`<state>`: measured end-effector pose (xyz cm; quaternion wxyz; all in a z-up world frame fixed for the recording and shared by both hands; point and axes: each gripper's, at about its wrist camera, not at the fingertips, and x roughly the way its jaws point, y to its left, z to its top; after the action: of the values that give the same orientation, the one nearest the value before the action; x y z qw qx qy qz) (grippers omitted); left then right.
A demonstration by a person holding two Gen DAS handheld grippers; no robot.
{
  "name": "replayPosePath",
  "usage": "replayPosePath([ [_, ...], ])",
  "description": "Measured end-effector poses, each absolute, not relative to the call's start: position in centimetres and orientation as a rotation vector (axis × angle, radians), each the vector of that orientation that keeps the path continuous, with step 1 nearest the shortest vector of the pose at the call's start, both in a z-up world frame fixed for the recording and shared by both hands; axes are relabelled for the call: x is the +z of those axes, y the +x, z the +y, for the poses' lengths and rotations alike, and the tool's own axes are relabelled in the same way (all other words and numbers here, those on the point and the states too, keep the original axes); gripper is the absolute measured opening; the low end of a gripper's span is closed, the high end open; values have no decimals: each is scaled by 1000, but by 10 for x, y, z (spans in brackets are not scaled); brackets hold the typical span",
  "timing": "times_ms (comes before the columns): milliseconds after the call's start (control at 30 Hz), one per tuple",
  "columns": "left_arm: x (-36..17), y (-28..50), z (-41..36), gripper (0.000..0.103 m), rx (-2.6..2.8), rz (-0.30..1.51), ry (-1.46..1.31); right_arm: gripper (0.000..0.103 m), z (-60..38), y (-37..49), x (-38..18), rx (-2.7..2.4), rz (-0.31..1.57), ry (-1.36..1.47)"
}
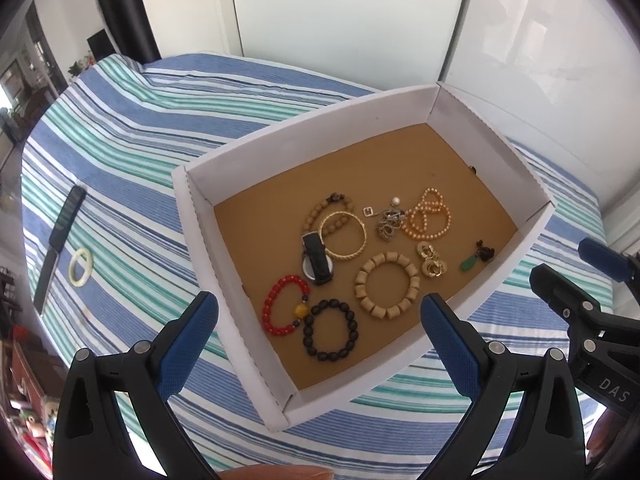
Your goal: Organize jewelry
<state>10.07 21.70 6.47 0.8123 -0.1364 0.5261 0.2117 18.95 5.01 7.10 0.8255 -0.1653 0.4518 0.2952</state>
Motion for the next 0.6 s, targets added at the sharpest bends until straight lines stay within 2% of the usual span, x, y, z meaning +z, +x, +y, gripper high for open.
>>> replayPosePath([
  [600, 63, 102, 216, 101, 448, 1137, -287, 79, 45, 190, 68, 630, 966, -370],
])
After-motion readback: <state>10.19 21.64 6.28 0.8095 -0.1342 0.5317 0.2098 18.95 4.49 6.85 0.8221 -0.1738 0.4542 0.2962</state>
